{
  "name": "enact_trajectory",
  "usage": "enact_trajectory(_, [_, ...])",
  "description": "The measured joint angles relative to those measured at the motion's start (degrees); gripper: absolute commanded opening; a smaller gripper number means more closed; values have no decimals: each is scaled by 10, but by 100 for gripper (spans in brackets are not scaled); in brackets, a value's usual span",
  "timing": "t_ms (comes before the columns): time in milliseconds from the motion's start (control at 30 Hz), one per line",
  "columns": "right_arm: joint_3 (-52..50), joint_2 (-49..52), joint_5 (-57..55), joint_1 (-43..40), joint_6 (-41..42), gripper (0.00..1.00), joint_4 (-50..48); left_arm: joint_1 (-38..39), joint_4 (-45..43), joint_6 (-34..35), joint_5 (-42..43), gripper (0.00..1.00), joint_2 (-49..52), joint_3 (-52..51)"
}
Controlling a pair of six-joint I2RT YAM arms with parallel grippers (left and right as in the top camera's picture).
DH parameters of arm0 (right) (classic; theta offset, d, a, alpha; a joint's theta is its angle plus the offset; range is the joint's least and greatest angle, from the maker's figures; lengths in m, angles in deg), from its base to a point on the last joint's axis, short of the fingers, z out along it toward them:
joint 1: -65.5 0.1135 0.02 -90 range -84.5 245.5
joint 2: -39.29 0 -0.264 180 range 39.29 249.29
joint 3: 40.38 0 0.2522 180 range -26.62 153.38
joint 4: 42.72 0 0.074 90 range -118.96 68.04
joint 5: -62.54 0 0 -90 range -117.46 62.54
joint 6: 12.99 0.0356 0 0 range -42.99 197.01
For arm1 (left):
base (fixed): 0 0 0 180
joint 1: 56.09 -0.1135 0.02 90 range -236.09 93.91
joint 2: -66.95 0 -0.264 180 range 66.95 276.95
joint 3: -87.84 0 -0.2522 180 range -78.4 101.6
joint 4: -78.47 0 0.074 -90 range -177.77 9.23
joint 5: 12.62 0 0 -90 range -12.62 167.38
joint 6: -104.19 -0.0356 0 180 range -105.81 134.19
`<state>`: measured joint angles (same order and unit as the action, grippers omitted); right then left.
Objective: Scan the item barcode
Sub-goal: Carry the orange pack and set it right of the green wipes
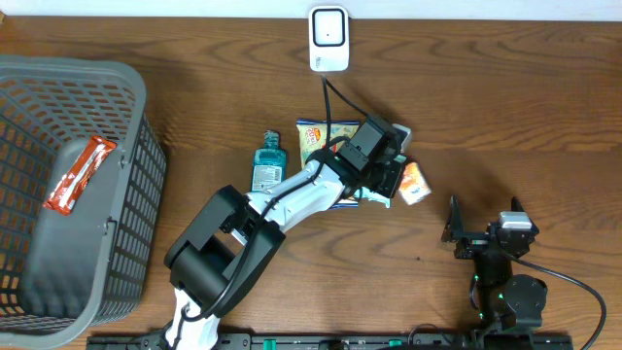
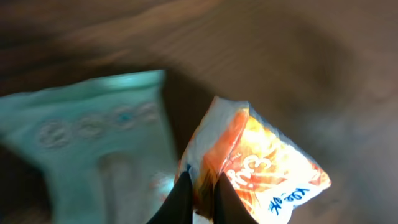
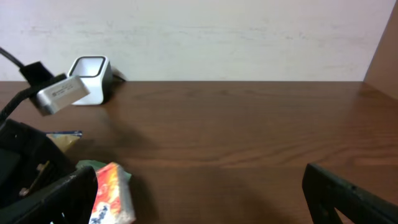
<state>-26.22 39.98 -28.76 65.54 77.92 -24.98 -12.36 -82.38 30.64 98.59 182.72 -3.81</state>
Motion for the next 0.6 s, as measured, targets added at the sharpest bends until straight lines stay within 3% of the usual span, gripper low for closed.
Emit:
enact_trajectory(167, [0,0,0,0,0,99,0,-5,43,-18,-72,10,0,0])
enact_trajectory(200, [0,0,0,0,0,99,0,-5,49,-26,-86,22,0,0])
enact_trajectory(233, [0,0,0,0,0,99,0,-5,53,-36,-98,47,0,0])
enact_trajectory(300, [0,0,0,0,0,99,0,-4,64,-47,-123,75,0,0])
enact_trajectory(333, [0,0,0,0,0,99,0,-4,70,-52,-133,83,0,1])
enact_trajectory(600, [0,0,0,0,0,99,0,-8,156,-75,-176,93,-53,15])
